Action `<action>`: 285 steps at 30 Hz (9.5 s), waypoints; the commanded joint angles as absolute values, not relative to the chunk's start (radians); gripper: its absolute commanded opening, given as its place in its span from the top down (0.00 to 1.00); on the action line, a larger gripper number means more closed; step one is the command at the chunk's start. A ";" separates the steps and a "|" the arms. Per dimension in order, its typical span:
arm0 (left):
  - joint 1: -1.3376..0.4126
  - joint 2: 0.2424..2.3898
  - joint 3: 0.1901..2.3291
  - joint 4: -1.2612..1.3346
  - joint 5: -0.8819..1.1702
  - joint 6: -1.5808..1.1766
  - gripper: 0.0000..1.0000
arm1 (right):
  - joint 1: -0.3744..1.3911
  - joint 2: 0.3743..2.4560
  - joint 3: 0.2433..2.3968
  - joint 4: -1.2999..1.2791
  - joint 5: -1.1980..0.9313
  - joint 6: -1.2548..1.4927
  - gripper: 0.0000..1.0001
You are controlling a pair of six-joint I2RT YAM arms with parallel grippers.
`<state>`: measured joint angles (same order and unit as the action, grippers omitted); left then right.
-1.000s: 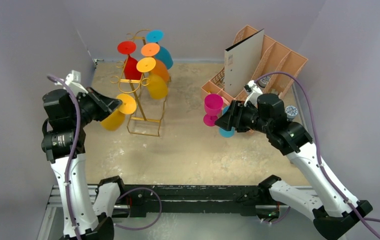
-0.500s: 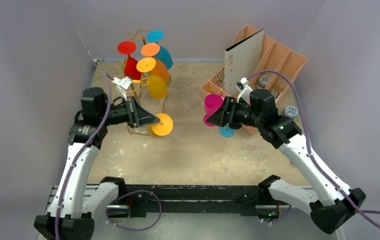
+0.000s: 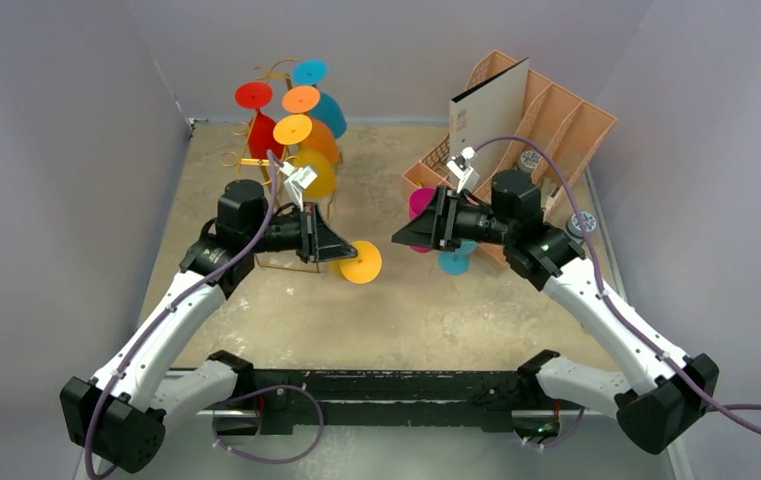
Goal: Take the wine glass off the wine glass rack
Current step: Place the wine glass at the center of the board.
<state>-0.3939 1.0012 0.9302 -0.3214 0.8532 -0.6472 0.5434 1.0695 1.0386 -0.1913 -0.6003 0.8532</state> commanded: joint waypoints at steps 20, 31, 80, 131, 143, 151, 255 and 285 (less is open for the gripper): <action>-0.420 1.023 0.867 0.029 0.941 -0.807 1.00 | 0.632 1.168 1.021 0.065 -0.723 0.903 0.88; -0.420 0.994 0.894 -0.159 0.954 -0.704 0.55 | 0.632 1.125 0.969 0.115 -0.648 0.924 1.00; -0.477 0.997 0.887 -0.152 0.991 -0.578 1.00 | 0.631 1.110 0.952 0.106 -0.654 0.885 0.54; -0.477 0.654 0.805 -0.651 1.097 0.580 1.00 | 0.521 1.562 1.558 -0.410 -1.016 0.739 0.38; -0.477 0.714 0.830 -0.677 1.108 0.641 1.00 | 0.558 1.579 1.559 -0.468 -1.093 0.674 0.63; -0.477 0.731 0.851 -0.719 1.100 0.675 1.00 | 0.558 1.570 1.548 -0.465 -1.131 0.672 0.96; 0.127 0.953 1.335 -0.864 0.187 -0.192 0.01 | 0.741 1.838 1.518 -0.089 0.103 -0.060 1.00; 0.127 0.937 1.322 -0.842 0.233 -0.210 0.01 | 0.731 1.868 1.554 -0.192 0.172 -0.007 0.86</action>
